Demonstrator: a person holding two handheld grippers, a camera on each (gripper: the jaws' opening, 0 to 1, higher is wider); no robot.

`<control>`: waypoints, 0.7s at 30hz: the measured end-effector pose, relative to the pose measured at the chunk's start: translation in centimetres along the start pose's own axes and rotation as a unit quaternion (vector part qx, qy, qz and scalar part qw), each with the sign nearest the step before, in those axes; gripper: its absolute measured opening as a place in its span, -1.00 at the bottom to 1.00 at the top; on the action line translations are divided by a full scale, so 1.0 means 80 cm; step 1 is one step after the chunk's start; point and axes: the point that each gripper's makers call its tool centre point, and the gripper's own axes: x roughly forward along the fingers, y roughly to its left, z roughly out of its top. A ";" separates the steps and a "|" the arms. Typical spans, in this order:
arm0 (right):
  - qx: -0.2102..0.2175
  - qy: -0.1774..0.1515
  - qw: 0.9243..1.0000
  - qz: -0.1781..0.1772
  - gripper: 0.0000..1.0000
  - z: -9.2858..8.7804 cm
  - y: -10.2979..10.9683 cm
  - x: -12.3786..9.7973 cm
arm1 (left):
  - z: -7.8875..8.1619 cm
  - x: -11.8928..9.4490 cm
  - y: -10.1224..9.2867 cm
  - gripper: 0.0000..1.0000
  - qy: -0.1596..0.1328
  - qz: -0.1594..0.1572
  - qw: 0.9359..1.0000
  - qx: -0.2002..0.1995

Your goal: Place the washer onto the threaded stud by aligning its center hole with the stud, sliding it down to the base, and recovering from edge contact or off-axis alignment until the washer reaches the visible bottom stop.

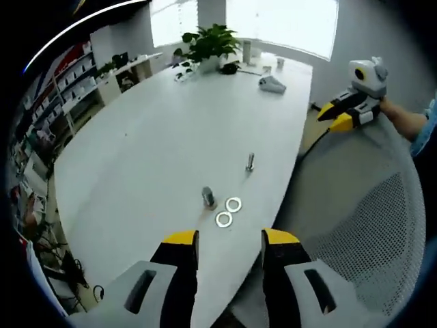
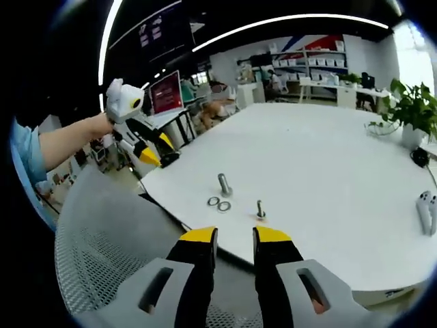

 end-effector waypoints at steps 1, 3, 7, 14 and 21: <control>-0.002 0.001 1.000 -0.003 -0.54 -0.001 -0.001 0.000 | 0.000 0.005 0.001 -0.30 0.004 -0.002 1.000 0.003; -0.003 0.004 1.000 -0.002 -0.54 -0.002 0.000 0.001 | -0.001 0.013 0.004 -0.30 0.016 -0.005 1.000 0.015; -0.002 0.008 1.000 -0.008 -0.54 -0.003 -0.003 0.001 | -0.006 0.033 0.013 -0.32 0.045 -0.012 0.999 0.024; 0.007 0.007 1.000 -0.011 -0.54 -0.004 -0.006 0.000 | -0.019 0.068 0.022 -0.32 0.084 -0.032 0.995 0.036; 0.005 0.011 1.000 -0.013 -0.54 -0.005 -0.007 0.001 | -0.035 0.095 0.020 -0.32 0.116 -0.048 0.991 0.055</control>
